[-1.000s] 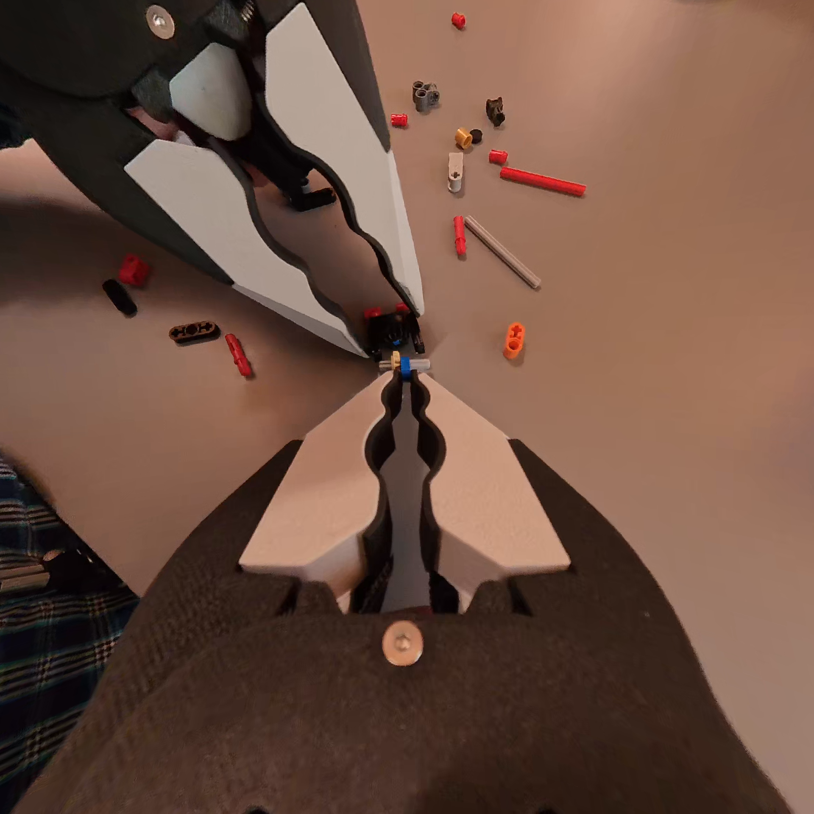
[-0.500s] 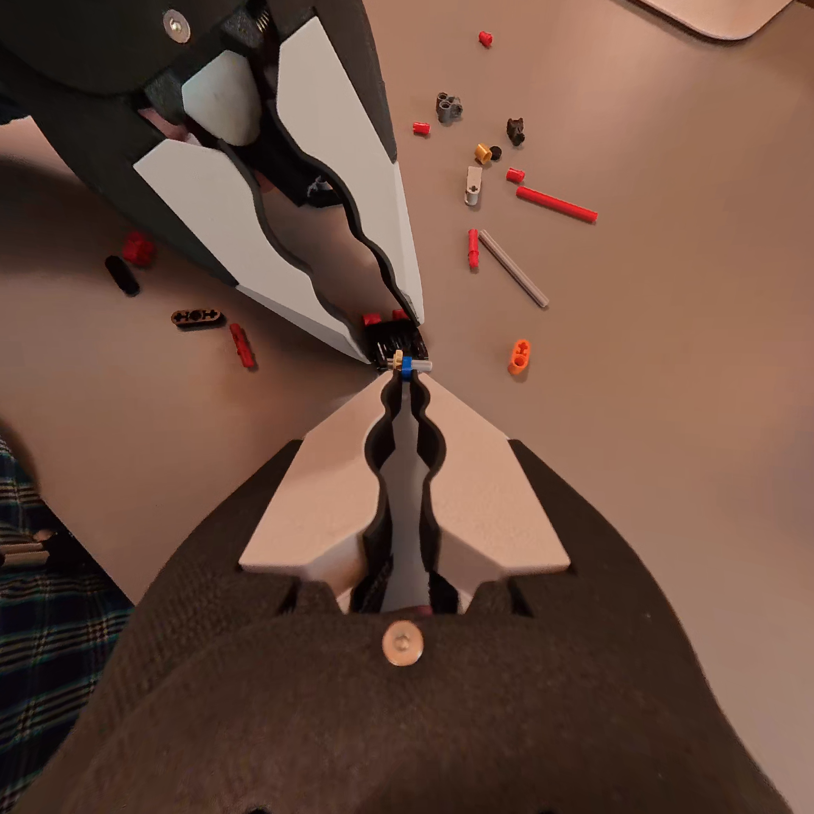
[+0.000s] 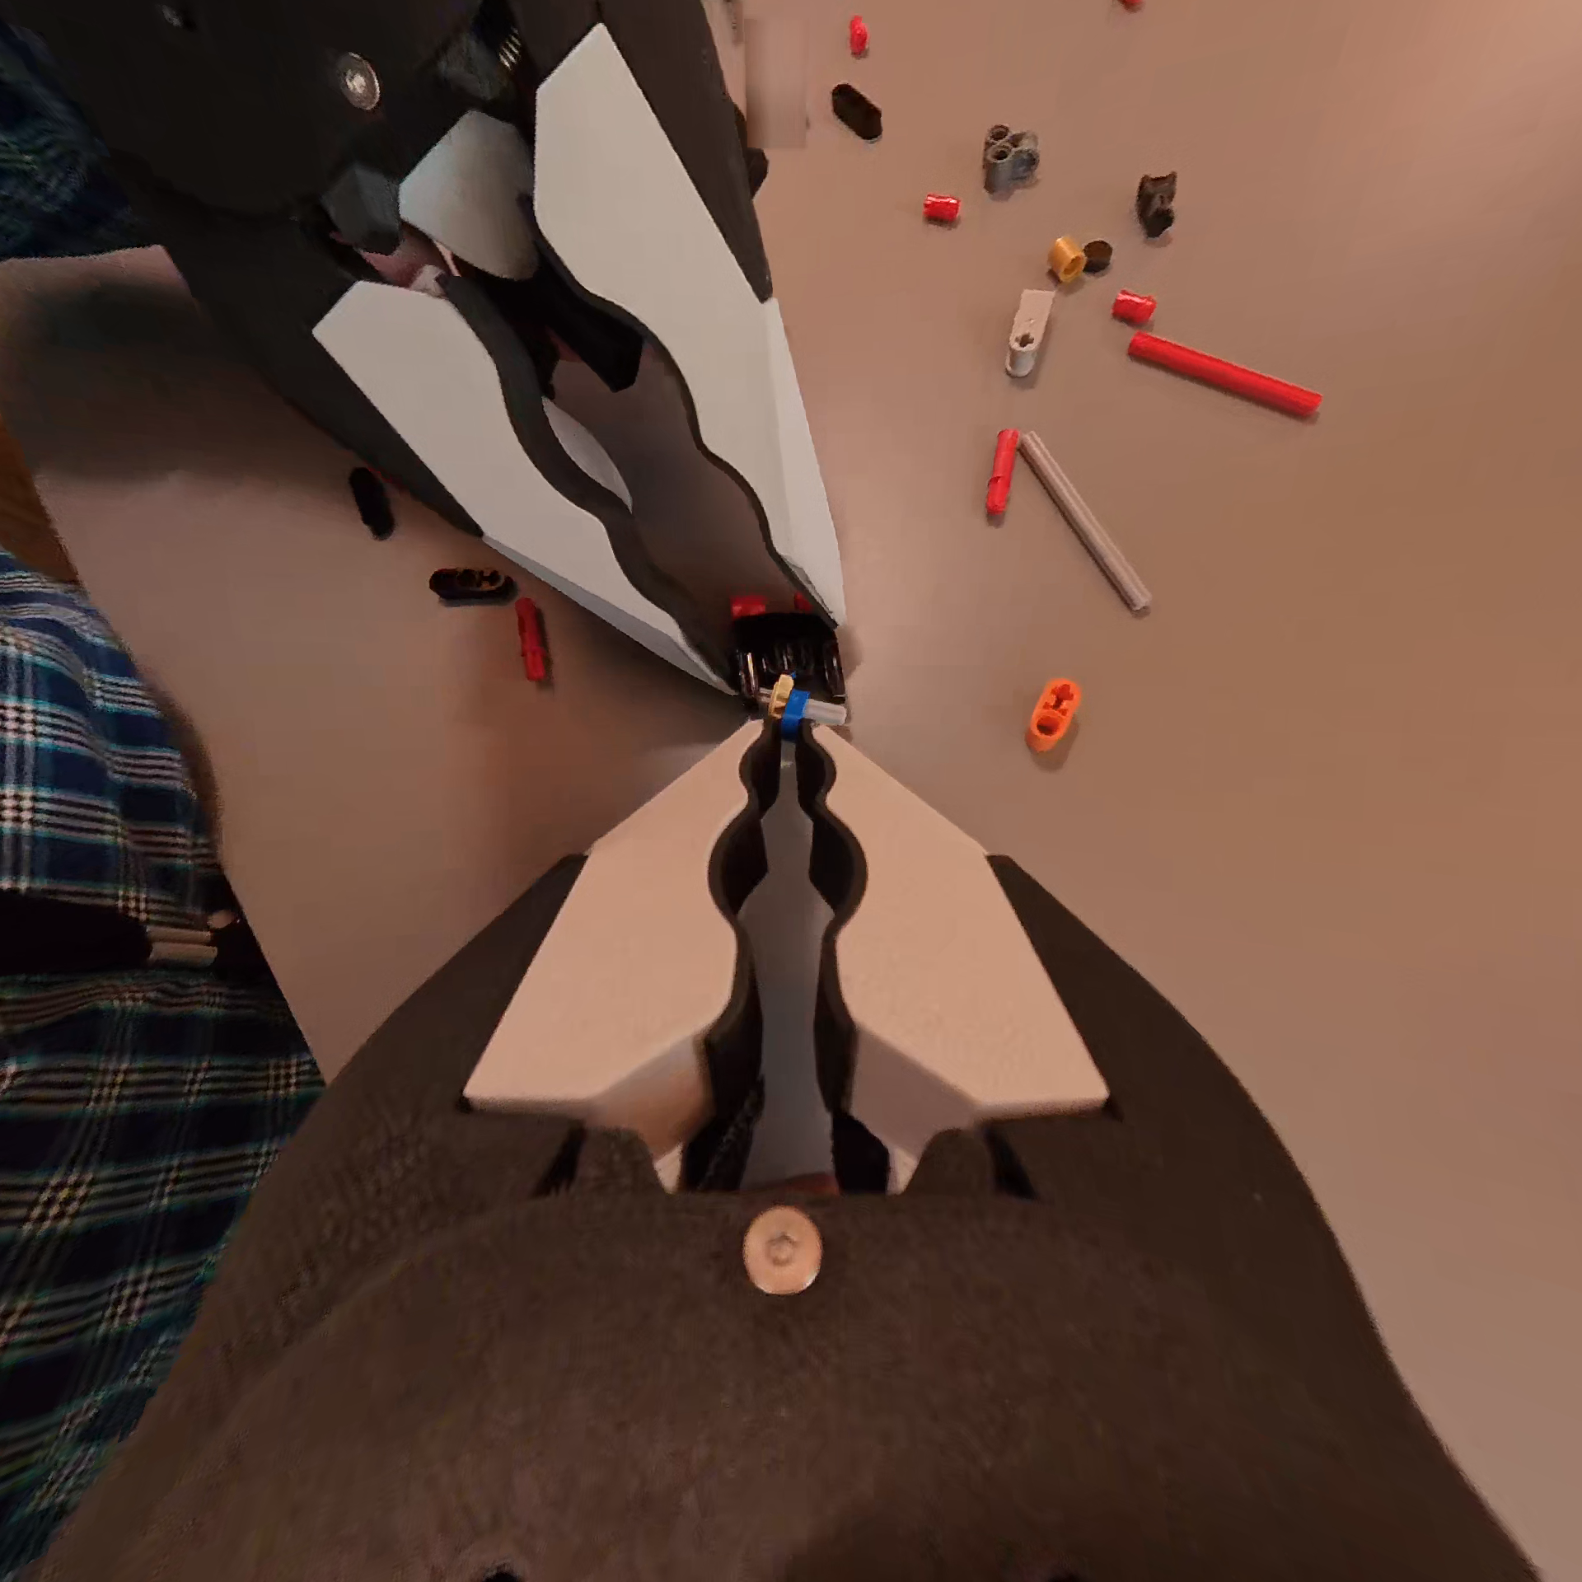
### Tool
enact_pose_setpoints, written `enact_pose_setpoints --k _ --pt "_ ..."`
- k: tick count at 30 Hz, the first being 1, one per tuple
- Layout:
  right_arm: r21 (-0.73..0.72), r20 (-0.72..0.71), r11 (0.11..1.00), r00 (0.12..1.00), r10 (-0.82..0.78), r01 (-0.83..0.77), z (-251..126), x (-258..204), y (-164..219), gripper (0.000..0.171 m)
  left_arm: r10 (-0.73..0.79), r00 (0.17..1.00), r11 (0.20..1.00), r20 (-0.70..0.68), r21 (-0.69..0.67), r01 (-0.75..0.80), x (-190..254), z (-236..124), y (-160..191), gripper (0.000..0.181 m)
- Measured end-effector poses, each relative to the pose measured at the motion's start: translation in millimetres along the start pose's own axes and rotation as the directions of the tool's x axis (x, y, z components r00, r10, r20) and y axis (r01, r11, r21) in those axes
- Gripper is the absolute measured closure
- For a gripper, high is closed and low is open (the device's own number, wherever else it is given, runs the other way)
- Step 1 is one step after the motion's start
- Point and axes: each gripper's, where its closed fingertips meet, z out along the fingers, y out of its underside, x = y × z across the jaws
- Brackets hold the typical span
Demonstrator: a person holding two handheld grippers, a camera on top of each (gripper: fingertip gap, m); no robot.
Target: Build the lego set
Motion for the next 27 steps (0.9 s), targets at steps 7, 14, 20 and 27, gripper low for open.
enact_pose_setpoints --k 7,14,20,27 --pt "-0.021 0.139 0.997 0.988 -0.069 0.073 -0.3 -1.4 -0.5 0.171 0.009 1.0 1.0 -0.001 0.008 -0.009 0.7 -0.9 -0.5 0.157" --pt "-0.035 0.209 0.995 0.974 -0.087 0.096 0.2 -2.1 -0.4 0.17 0.016 1.0 1.0 -0.01 0.01 -0.016 4.7 -5.6 -1.1 0.157" --pt "-0.033 0.127 0.997 0.99 -0.069 0.073 0.9 4.9 -0.1 0.166 0.024 1.0 1.0 -0.009 0.004 -0.024 5.1 -6.2 -1.9 0.157" --pt "-0.041 0.031 0.998 0.998 -0.051 0.052 0.4 9.4 4.2 0.15 0.028 1.0 1.0 -0.012 0.002 -0.028 5.5 -6.8 -2.3 0.158"
